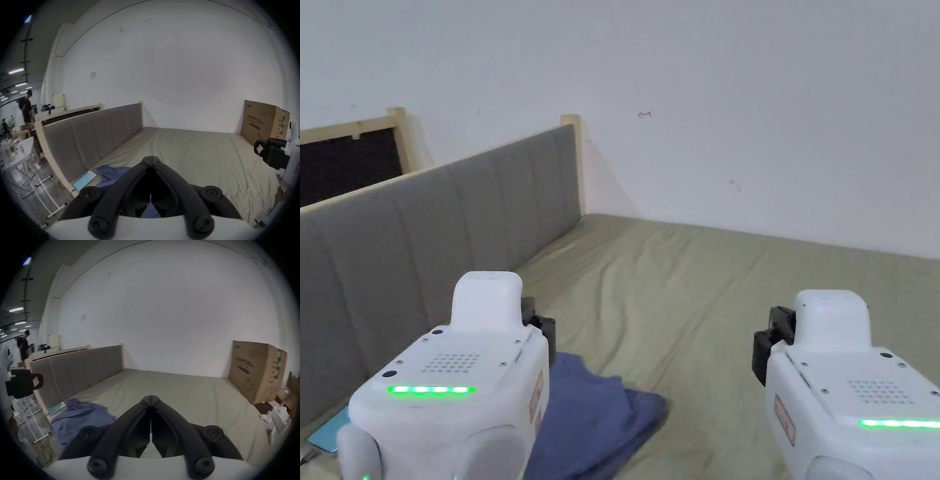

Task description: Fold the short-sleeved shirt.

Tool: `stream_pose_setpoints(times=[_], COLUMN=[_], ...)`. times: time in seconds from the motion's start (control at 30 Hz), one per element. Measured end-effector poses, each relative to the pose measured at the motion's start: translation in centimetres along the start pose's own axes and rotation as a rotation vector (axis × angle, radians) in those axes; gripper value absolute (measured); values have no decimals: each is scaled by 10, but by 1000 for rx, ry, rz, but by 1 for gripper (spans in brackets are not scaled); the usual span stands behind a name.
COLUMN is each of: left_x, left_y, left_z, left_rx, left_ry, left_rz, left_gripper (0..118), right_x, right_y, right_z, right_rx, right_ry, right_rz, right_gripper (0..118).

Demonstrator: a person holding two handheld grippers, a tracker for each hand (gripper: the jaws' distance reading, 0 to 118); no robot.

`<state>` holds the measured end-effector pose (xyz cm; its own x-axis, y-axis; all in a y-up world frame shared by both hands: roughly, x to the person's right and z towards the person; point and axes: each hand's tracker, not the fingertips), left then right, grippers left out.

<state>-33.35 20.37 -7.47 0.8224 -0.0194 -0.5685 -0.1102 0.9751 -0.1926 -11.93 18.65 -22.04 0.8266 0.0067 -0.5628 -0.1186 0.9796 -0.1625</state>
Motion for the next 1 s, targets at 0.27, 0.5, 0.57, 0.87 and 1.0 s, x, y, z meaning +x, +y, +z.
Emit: stream_pose_setpoints(times=[0.27,0.5,0.57,0.87,1.0], left_x=[-33,-29,-27,-37,-29], left_y=[-20,-58,-78,-163,-168], left_z=[-22,-91,-121,-211,-216], left_rx=[-97,-291,-354,-723,-745], left_ry=[34,6,-3,-114,-103], left_rz=[67,91,104,321,250], left_gripper=[0,0,0,17,118], right_x=[-41,-34,-30,-18,-10], right_y=[-11,-23,-28,-49,-56], right_z=[-13,-23,-29,-48,-58], right_rx=[-54,-106,-124,-210,-253], right_ry=[110,97,90,59,50], right_rz=[35,21,11,8,-37], right_gripper=[0,0,0,0,0])
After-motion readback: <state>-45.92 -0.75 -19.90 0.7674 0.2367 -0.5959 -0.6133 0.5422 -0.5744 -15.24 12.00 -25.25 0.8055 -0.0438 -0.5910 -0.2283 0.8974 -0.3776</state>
